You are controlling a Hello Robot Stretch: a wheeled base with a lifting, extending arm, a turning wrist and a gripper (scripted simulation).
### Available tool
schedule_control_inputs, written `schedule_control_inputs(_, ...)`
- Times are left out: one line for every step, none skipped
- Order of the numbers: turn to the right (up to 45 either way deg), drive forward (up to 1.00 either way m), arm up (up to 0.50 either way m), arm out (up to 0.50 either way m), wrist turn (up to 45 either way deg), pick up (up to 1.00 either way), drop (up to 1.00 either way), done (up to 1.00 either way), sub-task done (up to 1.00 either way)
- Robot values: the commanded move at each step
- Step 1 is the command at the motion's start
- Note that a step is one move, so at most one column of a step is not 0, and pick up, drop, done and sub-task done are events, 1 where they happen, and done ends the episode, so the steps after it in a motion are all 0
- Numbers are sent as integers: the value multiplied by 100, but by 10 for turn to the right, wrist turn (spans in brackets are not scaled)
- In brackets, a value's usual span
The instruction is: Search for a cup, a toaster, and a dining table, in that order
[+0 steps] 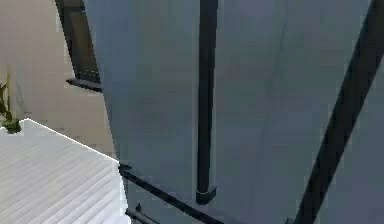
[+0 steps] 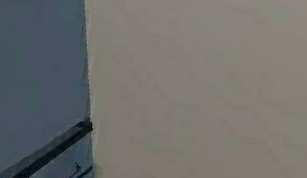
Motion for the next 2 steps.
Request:
schedule_control_inputs(-450, 0, 0, 0, 0, 0, 0, 0, 0)
schedule_control_inputs(-210, 0, 0, 0, 0, 0, 0, 0, 0)
